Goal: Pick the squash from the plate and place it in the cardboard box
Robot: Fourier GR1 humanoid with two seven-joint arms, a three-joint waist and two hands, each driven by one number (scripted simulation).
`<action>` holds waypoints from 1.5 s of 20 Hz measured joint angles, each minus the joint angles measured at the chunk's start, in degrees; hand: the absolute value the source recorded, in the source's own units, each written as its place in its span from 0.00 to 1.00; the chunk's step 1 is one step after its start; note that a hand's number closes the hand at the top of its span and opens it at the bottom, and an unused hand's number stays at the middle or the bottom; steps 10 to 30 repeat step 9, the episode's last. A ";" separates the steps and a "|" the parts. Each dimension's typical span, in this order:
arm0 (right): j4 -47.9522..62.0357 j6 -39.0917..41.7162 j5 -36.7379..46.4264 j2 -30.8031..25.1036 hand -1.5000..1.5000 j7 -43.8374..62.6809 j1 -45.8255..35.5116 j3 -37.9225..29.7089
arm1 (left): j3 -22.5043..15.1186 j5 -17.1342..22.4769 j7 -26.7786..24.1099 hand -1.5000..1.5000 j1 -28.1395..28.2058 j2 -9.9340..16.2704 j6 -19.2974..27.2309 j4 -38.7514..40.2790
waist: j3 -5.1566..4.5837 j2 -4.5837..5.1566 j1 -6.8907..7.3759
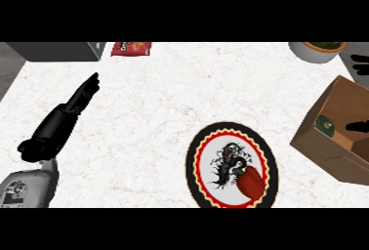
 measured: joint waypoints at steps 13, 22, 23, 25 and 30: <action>11.55 -1.97 -18.11 0.38 0.00 10.04 -7.42 -19.12 | -0.41 -0.26 -0.40 0.50 1.07 -0.26 -0.22 -0.74 | -0.07 0.15 0.23; 11.55 -1.97 -18.11 0.38 0.00 10.04 -7.42 -19.12 | -0.41 -0.26 -0.40 0.50 1.07 -0.26 -0.22 -0.74 | -0.07 0.15 0.23; 11.55 -1.97 -18.11 0.38 0.00 10.04 -7.42 -19.12 | -0.41 -0.26 -0.40 0.50 1.07 -0.26 -0.22 -0.74 | -0.07 0.15 0.23; 11.55 -1.97 -18.11 0.38 0.00 10.04 -7.42 -19.12 | -0.41 -0.26 -0.40 0.50 1.07 -0.26 -0.22 -0.74 | -0.07 0.15 0.23; 11.55 -1.97 -18.11 0.38 0.00 10.04 -7.42 -19.12 | -0.41 -0.26 -0.40 0.50 1.07 -0.26 -0.22 -0.74 | -0.07 0.15 0.23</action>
